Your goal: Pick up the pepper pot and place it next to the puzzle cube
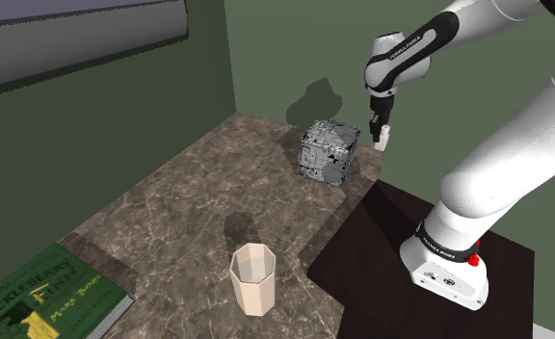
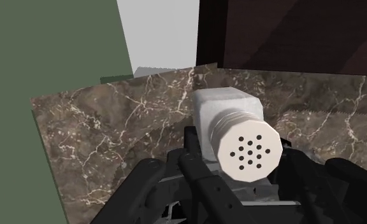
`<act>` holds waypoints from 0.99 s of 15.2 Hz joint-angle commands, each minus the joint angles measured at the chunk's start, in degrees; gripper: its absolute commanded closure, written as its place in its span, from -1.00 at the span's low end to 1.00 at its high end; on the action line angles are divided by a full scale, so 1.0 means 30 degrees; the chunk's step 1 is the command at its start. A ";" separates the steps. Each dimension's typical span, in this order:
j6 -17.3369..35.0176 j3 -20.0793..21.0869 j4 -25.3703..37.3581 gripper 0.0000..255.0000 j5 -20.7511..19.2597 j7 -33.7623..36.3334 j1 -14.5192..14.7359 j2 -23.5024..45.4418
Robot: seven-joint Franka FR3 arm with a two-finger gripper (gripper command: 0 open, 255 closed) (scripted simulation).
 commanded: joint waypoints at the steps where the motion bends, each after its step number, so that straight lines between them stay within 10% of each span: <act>1: 0.0666 -0.0064 -0.0292 1.00 -0.0014 0.0028 -0.0017 0.0368; 15: 0.4885 -0.0275 -0.1114 1.00 0.0466 -0.0015 -0.0011 0.3820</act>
